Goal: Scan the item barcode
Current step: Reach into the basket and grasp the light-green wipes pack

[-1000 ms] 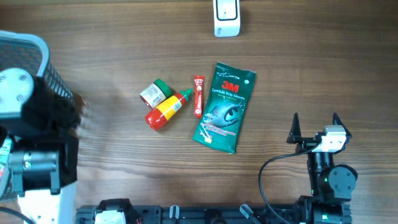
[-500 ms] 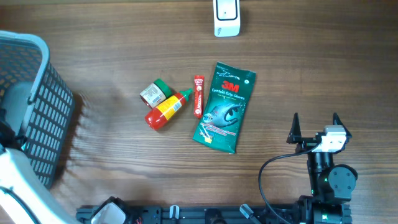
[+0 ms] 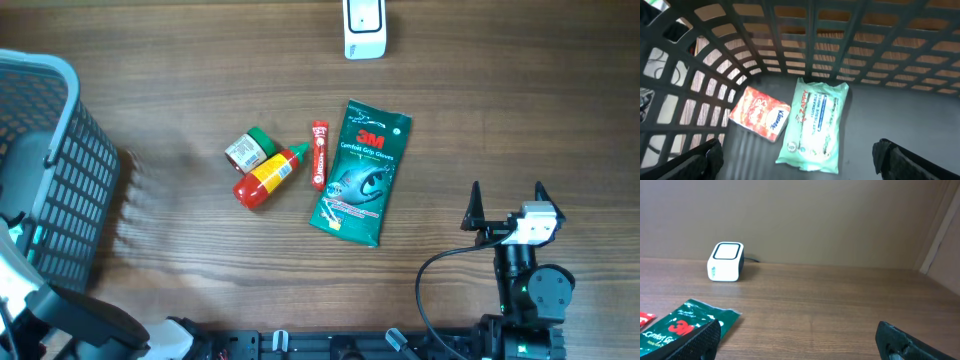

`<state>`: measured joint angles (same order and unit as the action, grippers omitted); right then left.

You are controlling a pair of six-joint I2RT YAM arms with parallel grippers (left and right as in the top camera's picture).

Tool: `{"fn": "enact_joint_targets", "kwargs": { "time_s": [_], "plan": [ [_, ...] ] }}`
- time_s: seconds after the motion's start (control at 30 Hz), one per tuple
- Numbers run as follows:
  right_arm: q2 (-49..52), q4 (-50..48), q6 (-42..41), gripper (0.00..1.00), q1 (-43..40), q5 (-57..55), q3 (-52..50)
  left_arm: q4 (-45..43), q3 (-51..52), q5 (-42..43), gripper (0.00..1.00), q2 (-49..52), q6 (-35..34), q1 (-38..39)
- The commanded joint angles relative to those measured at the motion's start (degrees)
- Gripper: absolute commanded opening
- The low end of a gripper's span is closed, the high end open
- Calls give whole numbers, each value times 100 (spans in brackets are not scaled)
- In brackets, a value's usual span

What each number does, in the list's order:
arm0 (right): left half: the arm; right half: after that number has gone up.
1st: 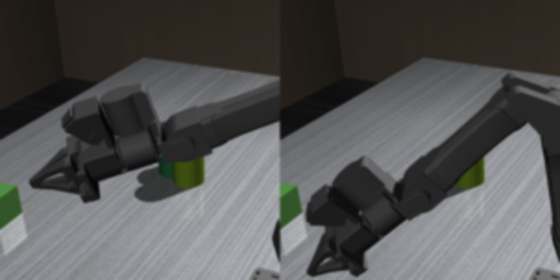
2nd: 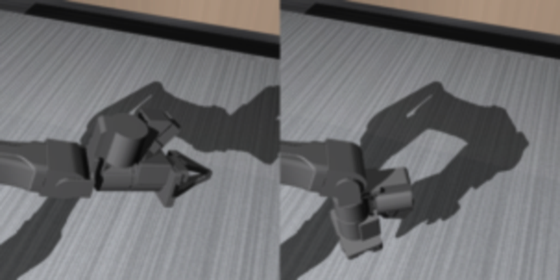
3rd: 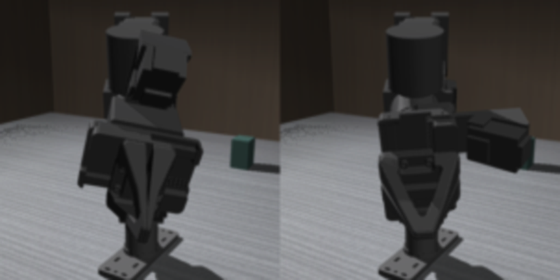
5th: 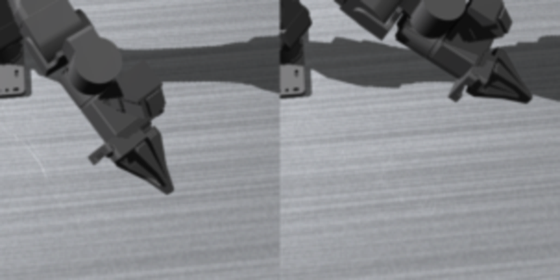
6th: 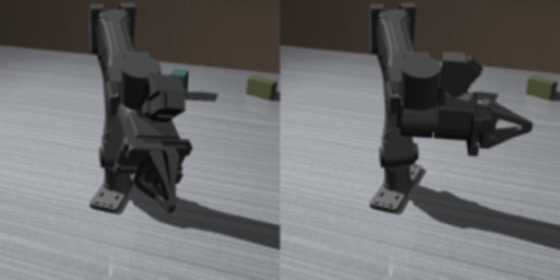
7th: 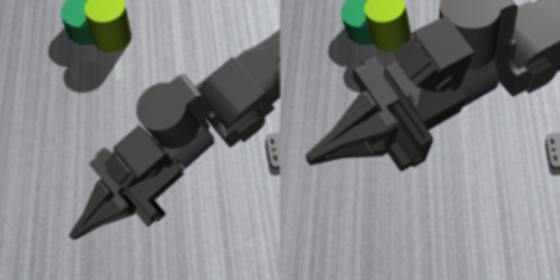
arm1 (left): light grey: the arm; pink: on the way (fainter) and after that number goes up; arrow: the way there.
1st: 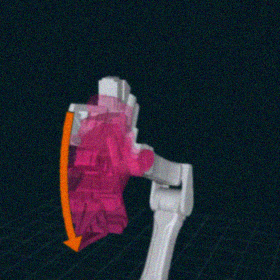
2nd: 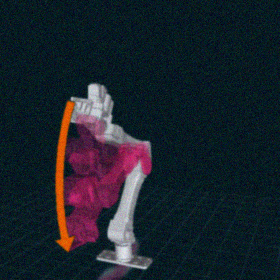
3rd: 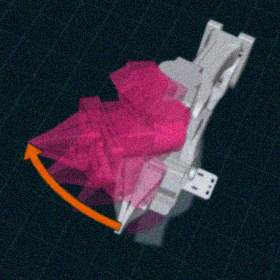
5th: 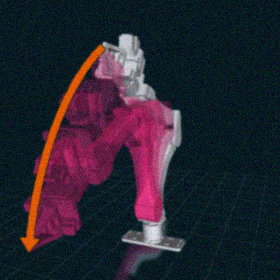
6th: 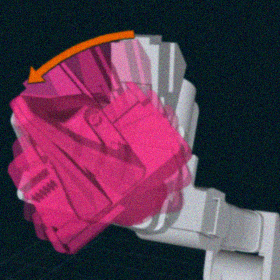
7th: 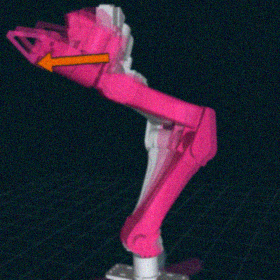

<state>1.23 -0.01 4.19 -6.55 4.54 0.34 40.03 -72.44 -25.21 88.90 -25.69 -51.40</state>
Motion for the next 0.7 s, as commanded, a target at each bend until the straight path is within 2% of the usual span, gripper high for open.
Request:
{"fn": "enact_joint_targets", "kwargs": {
  "time_s": [0.0,0.2,0.27,0.67],
  "plan": [
    [-31,-15,33,100,-7,59,-2,-155,302,-232,100,181,-308,-37],
    [-31,-15,31,100,-7,59,-2,-1303,1213,-188,100,188,-302,-37],
    [-31,-15,31,100,-7,59,-2,-1539,1338,-79,100,251,-44,-37],
    [-31,-15,33,100,-7,59,-2,-2208,1342,-85,100,1128,-22,-39]
  ]
}}
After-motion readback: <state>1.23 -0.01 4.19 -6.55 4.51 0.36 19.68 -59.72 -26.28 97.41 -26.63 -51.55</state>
